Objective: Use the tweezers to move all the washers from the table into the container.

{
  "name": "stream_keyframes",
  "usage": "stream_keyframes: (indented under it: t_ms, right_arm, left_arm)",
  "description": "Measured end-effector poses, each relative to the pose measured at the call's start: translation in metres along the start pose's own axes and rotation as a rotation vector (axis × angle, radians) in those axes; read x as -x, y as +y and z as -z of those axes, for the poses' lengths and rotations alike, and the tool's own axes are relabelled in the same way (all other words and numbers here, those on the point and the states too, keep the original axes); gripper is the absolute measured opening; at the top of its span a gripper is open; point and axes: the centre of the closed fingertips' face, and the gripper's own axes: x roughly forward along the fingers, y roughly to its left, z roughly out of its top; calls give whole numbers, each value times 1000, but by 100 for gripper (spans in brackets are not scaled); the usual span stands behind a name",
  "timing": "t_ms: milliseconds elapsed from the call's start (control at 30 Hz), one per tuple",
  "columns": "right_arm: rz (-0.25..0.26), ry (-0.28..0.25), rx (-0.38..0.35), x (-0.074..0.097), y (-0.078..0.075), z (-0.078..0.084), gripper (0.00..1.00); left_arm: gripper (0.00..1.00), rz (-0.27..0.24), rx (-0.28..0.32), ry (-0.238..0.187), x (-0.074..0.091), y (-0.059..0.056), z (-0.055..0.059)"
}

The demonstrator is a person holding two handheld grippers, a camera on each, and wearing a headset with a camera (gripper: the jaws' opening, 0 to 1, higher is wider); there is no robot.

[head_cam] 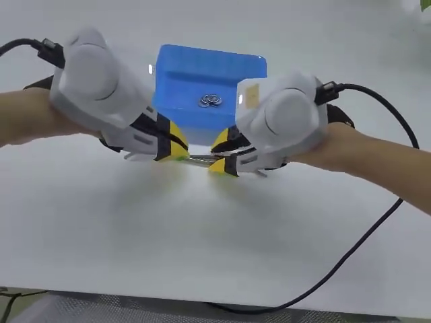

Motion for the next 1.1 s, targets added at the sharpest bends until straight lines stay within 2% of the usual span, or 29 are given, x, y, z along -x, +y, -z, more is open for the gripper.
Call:
stream_keyframes:
  t_ms: [67, 133, 200, 267, 300, 367, 400, 467, 533, 633, 667, 733, 767, 833, 900, 933, 967, 1033, 1100]
  right_arm:
    - [19, 6, 26, 4, 2, 1, 18]
    - [28, -10, 14, 11, 6, -1, 18]
    - [38, -46, -36, 22, 13, -3, 18]
    - [42, -73, -101, 34, 23, 1, 21]
    - [49, -90, -146, 42, 28, 4, 22]
    - [73, -116, -189, 53, 35, 8, 23]
    - [84, -132, -221, 61, 42, 12, 24]
    - [133, -127, -222, 72, 51, 24, 25]
    - [175, -132, -256, 79, 58, 32, 28]
    - [243, -230, -384, 95, 65, 30, 40]
    - [260, -253, -392, 100, 66, 27, 44]
    - [334, -311, -372, 118, 65, 19, 55]
    - [358, -314, -365, 123, 64, 18, 60]
    - [440, -314, -326, 138, 55, 15, 72]
    - [514, -309, -287, 150, 44, 14, 84]
    - [535, -308, -276, 154, 41, 13, 88]
    - [555, -289, -273, 156, 37, 14, 91]
    - [562, -291, -266, 157, 36, 12, 96]
    - [554, -298, -261, 156, 36, 5, 100]
  left_arm:
    - [7, -15, 8, 0, 5, 1, 1]
    - [8, -36, 19, -10, 14, 0, 0]
    - [8, -62, 10, -41, 23, -3, -5]
    - [10, -64, 30, -71, 34, -16, -9]
    - [13, -64, 36, -76, 37, -20, -10]
    - [21, -63, 58, -95, 45, -33, -14]
    - [25, -82, 52, -115, 51, -37, -18]
    - [29, -112, 54, -140, 59, -41, -23]
    - [36, -130, 72, -161, 67, -48, -26]
    - [54, -156, 76, -187, 75, -59, -29]
    - [62, -163, 80, -189, 76, -62, -29]
    - [75, -186, 89, -188, 77, -67, -29]
    - [80, -198, 85, -186, 79, -68, -29]
    - [84, -255, 58, -180, 85, -63, -28]
    - [96, -311, 109, -229, 94, -57, -34]
    - [100, -324, 120, -251, 97, -55, -37]
    - [98, -327, 120, -255, 100, -54, -38]
    - [100, -338, 114, -246, 103, -54, -37]
    - [99, -323, 109, -232, 103, -58, -36]
